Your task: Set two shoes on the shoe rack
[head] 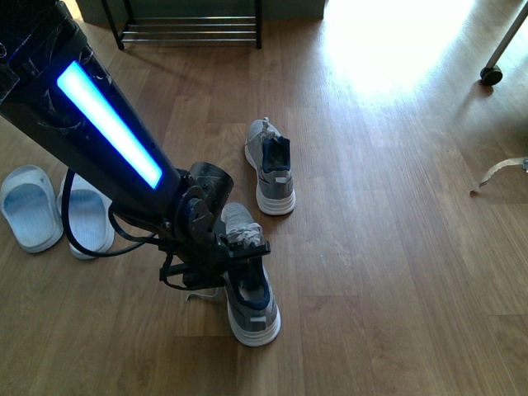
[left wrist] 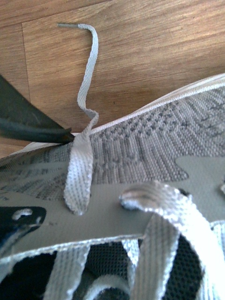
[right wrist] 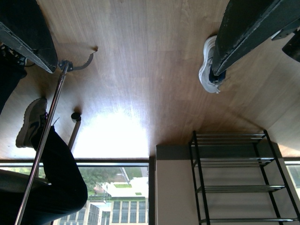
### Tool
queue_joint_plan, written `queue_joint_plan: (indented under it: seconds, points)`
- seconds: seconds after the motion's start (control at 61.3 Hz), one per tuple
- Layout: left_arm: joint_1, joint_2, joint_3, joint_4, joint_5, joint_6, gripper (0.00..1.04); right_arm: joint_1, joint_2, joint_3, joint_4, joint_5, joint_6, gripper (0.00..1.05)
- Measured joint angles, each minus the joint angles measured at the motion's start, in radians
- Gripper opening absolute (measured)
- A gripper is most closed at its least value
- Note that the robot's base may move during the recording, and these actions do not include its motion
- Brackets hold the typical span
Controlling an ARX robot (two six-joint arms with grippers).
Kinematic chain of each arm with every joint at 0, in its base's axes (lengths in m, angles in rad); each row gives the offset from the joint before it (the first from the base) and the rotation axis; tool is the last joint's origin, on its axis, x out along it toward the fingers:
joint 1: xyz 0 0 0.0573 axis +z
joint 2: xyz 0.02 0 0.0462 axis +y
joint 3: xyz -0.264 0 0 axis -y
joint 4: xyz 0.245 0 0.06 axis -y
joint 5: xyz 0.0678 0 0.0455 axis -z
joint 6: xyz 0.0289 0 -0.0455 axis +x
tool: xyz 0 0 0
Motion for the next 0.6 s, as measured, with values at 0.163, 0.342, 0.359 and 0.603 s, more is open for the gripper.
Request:
queue_joint_plan:
  seconds: [0.163,0.342,0.359,0.603]
  points:
    - [0.016,-0.006,-0.022,0.006,-0.043,0.004,0.02,0.0,0.0,0.0,0.0,0.0,0.0,0.96]
    - [0.055,-0.117,-0.209,0.129,-0.136,0.01,0.02,0.0,0.0,0.0,0.0,0.0,0.0,0.96]
    - [0.061,-0.142,-0.24,0.147,-0.166,0.018,0.02,0.0,0.0,0.0,0.0,0.0,0.0,0.96]
    - [0.154,-0.824,-0.824,0.443,-0.46,0.063,0.02,0.0,0.0,0.0,0.0,0.0,0.0,0.96]
